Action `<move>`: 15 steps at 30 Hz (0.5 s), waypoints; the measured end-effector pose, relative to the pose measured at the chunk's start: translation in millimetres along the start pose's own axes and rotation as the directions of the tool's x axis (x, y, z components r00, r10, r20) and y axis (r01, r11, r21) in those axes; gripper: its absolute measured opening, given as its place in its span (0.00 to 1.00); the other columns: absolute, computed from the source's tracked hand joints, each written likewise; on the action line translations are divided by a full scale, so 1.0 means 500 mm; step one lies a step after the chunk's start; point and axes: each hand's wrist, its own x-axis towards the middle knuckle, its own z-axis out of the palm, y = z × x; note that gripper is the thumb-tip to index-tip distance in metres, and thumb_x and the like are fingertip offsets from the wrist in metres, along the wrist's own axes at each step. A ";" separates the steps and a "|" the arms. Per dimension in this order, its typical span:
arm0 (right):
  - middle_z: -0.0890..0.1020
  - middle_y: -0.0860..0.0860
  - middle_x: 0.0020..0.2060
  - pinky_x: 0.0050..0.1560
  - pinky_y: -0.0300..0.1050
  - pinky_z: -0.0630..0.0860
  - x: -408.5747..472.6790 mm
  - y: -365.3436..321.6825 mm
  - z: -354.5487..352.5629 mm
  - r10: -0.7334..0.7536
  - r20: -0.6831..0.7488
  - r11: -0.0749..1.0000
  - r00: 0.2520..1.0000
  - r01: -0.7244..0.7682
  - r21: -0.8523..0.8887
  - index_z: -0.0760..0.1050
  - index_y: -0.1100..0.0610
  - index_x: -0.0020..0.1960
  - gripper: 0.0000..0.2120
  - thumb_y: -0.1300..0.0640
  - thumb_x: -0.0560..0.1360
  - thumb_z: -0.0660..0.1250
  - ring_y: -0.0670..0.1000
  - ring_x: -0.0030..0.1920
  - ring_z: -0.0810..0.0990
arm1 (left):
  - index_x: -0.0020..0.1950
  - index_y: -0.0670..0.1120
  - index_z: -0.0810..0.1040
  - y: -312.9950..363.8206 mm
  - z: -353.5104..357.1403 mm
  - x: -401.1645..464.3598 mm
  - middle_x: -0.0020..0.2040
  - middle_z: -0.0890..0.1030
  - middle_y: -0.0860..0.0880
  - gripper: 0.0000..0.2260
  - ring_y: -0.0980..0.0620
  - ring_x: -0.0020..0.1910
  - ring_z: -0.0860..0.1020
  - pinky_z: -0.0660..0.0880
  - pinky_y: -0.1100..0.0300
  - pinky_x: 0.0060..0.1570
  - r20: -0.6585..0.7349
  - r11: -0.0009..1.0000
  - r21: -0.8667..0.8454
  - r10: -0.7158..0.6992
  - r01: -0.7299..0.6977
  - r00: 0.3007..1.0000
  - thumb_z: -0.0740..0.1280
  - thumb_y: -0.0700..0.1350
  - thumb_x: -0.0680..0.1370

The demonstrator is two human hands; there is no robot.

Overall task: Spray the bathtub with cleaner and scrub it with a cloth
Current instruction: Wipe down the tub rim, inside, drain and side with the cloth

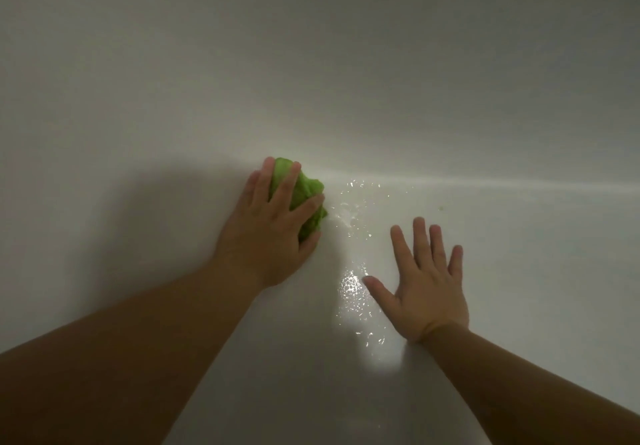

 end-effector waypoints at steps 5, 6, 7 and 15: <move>0.31 0.50 0.81 0.80 0.66 0.39 0.028 0.016 -0.019 -0.035 0.015 0.999 0.999 0.035 -0.005 0.33 0.45 0.82 0.44 0.21 0.76 0.39 0.54 0.80 0.28 | 0.78 0.57 0.70 0.023 0.029 0.019 0.81 0.59 0.38 0.30 0.29 0.80 0.53 0.51 0.35 0.78 -0.059 0.999 -0.049 -0.014 0.011 0.998 0.63 0.64 0.77; 0.31 0.50 0.81 0.80 0.65 0.39 0.036 0.019 -0.022 -0.039 0.016 0.999 0.999 0.039 0.003 0.33 0.45 0.83 0.44 0.22 0.76 0.40 0.54 0.80 0.28 | 0.77 0.57 0.70 0.023 0.032 0.025 0.81 0.60 0.37 0.29 0.29 0.79 0.54 0.51 0.34 0.78 -0.073 0.998 -0.055 -0.012 0.008 0.997 0.63 0.63 0.77; 0.32 0.50 0.81 0.80 0.65 0.39 0.043 0.023 -0.026 -0.043 0.015 0.999 0.999 0.043 0.006 0.34 0.45 0.83 0.44 0.22 0.76 0.40 0.53 0.80 0.28 | 0.77 0.57 0.71 0.023 0.035 0.032 0.81 0.61 0.37 0.29 0.28 0.79 0.55 0.52 0.33 0.77 -0.085 0.999 -0.054 -0.007 0.002 0.996 0.64 0.63 0.77; 0.35 0.48 0.82 0.80 0.65 0.39 0.105 0.050 -0.044 -0.121 -0.040 0.992 0.992 0.120 -0.031 0.38 0.44 0.84 0.42 0.23 0.77 0.41 0.52 0.81 0.30 | 0.80 0.58 0.66 0.005 0.044 0.055 0.81 0.60 0.37 0.31 0.27 0.78 0.57 0.53 0.29 0.74 -0.159 0.993 0.119 -0.005 0.025 0.987 0.66 0.64 0.78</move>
